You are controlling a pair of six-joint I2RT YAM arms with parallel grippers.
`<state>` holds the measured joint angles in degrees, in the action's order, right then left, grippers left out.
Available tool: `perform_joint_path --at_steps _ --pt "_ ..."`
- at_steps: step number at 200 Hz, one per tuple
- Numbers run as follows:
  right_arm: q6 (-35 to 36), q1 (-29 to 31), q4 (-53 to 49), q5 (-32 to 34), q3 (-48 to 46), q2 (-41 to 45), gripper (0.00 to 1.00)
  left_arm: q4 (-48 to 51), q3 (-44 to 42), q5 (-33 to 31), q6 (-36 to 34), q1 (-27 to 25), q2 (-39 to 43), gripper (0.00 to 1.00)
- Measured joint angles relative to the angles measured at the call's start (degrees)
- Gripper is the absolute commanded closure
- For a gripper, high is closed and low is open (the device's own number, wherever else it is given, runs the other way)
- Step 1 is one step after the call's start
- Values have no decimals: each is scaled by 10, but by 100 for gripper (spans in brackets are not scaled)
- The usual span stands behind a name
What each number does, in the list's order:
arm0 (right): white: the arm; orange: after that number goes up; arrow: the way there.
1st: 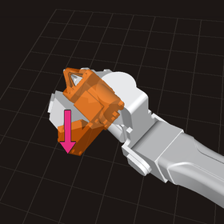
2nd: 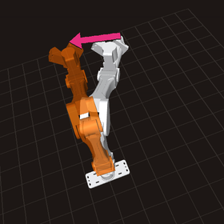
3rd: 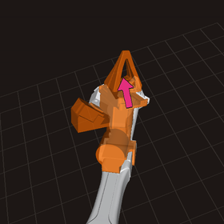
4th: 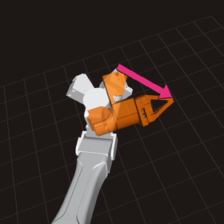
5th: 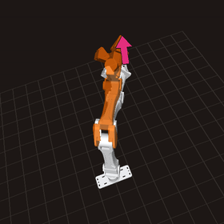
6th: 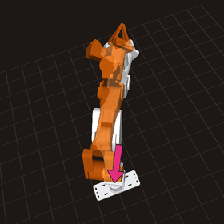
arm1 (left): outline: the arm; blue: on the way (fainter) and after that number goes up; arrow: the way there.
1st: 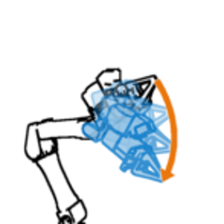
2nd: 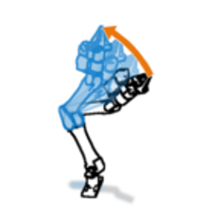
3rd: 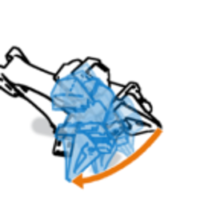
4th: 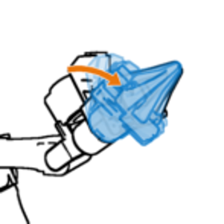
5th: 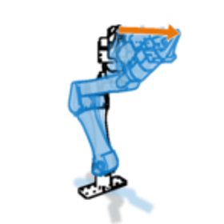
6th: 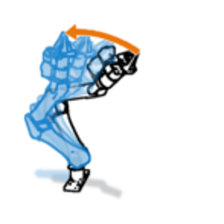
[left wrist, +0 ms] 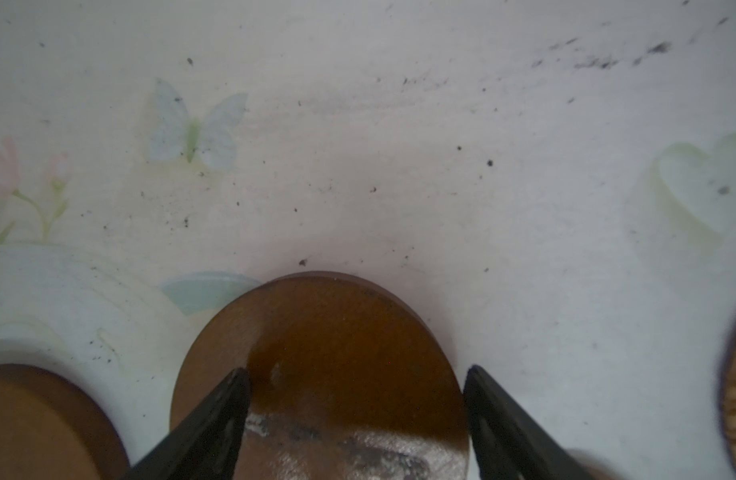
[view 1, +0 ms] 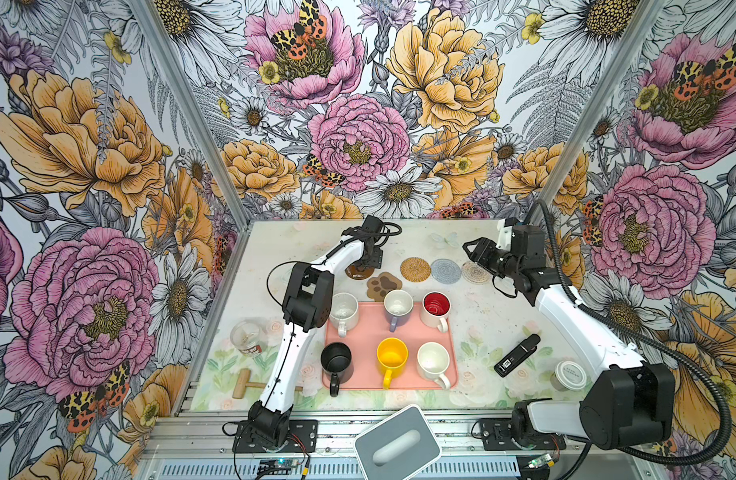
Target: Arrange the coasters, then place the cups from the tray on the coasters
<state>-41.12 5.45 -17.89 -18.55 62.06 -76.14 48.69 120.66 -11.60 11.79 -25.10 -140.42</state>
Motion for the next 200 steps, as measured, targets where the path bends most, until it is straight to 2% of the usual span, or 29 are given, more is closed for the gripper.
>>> perform_joint_path --at_steps 57,119,156,173,200 --pt "0 1 0 -2 0 0 44 0 -43 0 0 4 27 19" --pt "0 27 0 -9 5 -25 45 24 -37 5 0 7 30 17" --pt "2 51 0 -21 36 -62 48 50 -21 37 3 8 42 18" --pt "6 61 2 -32 49 -81 55 57 -22 57 3 9 73 22" --pt "17 75 2 -58 63 -122 80 55 -38 89 10 11 146 47"
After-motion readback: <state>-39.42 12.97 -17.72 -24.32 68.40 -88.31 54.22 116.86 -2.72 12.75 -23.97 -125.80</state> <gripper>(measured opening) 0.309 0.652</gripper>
